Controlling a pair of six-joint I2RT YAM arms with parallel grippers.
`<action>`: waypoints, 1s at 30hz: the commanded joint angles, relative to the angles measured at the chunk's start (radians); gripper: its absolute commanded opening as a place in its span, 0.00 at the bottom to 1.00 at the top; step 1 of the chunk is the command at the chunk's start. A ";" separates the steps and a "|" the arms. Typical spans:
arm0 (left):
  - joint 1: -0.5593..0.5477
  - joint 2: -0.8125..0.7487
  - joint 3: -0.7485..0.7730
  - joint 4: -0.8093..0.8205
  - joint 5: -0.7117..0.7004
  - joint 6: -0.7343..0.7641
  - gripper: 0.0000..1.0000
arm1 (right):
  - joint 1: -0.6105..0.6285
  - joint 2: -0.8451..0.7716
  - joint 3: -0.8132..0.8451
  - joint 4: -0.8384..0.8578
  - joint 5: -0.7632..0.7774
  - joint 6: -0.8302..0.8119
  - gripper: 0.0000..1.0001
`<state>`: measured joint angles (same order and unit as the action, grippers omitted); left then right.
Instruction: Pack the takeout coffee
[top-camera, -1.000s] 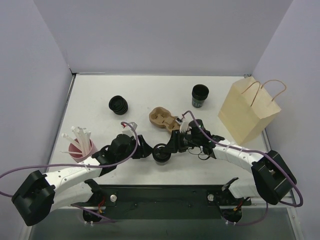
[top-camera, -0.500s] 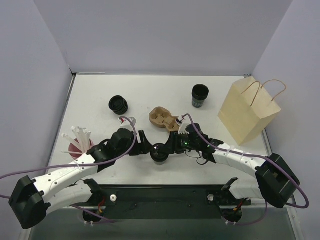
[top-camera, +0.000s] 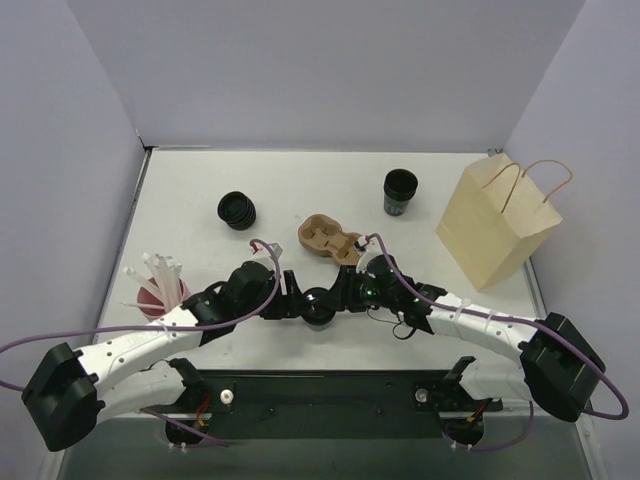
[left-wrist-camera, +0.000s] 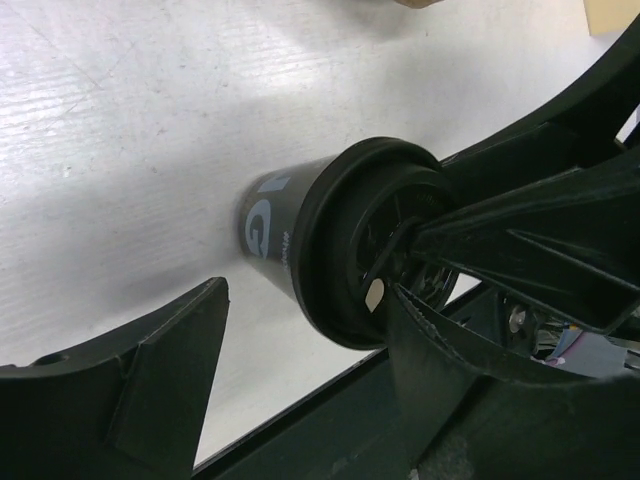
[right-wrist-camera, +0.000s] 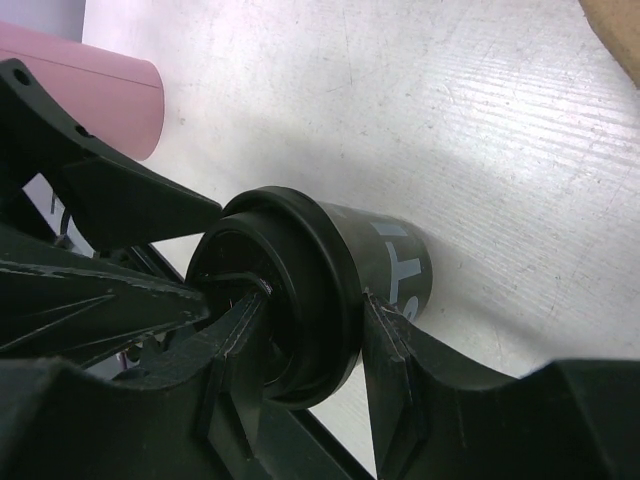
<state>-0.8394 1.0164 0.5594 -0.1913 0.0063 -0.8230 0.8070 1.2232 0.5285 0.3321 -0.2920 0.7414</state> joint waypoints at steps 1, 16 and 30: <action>-0.020 0.051 -0.001 0.081 0.023 0.013 0.72 | 0.011 -0.011 -0.042 -0.123 0.077 -0.001 0.25; -0.035 0.122 0.006 0.003 -0.074 0.021 0.58 | -0.038 -0.128 0.016 -0.235 0.013 -0.020 0.44; -0.049 0.162 0.037 -0.005 -0.081 0.065 0.55 | -0.181 -0.212 0.033 -0.301 -0.121 -0.097 0.40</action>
<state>-0.8822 1.1496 0.5976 -0.0837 -0.0185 -0.8223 0.6540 1.0256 0.5205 0.0586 -0.3550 0.6765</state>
